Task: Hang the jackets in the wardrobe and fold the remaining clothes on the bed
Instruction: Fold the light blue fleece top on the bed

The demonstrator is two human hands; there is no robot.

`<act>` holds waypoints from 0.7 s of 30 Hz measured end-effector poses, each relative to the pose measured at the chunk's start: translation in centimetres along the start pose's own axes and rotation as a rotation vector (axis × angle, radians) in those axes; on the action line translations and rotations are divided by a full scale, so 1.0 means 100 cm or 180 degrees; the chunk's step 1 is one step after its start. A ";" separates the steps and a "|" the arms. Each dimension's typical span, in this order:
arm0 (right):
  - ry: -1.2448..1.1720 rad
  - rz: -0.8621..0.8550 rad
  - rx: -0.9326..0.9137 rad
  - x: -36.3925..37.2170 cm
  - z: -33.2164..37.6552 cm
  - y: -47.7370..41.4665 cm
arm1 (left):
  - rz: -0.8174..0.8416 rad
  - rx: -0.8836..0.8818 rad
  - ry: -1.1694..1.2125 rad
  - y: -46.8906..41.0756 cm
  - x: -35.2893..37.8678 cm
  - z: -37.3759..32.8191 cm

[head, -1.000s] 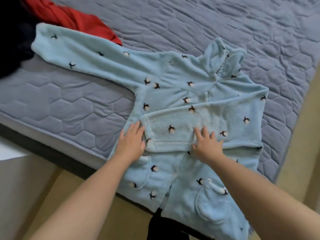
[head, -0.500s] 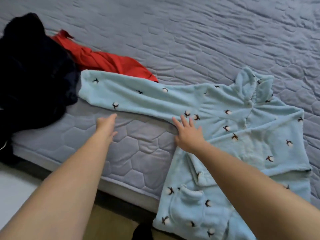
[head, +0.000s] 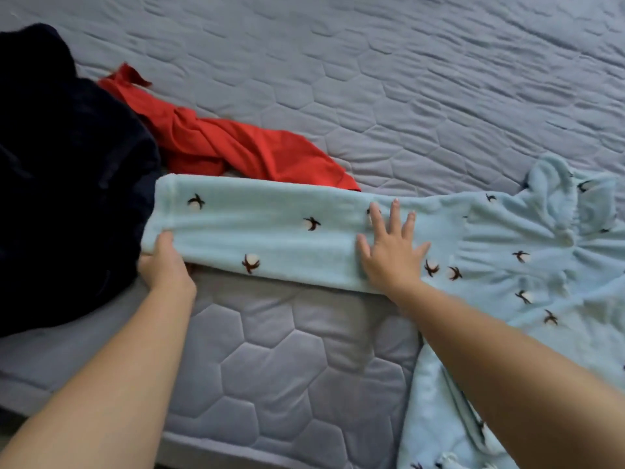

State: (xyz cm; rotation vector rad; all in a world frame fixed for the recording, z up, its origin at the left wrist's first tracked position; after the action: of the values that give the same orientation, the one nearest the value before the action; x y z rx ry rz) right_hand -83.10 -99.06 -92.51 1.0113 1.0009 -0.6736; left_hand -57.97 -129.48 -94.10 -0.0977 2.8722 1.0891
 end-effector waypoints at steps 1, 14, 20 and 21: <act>0.0064 0.0186 0.0009 0.015 0.000 -0.001 | 0.0010 -0.0059 0.0045 -0.002 -0.004 0.009; -0.4867 0.1563 0.0907 -0.048 0.014 0.063 | 0.2658 0.1040 -0.0913 0.219 0.111 -0.034; -0.5441 0.1962 0.0674 -0.164 -0.054 0.115 | 0.4402 0.2629 -0.2600 0.432 0.134 0.018; -0.5248 0.1927 0.0786 -0.176 -0.083 0.128 | 0.4619 0.2879 -0.2746 0.461 0.132 0.029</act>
State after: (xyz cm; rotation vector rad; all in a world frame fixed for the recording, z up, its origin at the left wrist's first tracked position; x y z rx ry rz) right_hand -82.63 -86.02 -73.23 0.5670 -0.8085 -0.8172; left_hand -74.87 -93.56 -66.96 2.0155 1.9505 -0.3552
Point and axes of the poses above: each hand's wrist, its own y-axis away from the middle knuckle, its own x-axis out of the palm, z = x × y, the point moved 10 cm from there along -y, towards the middle knuckle, and after that the axes turned 4 degrees about -x, right-handed, at the moved point
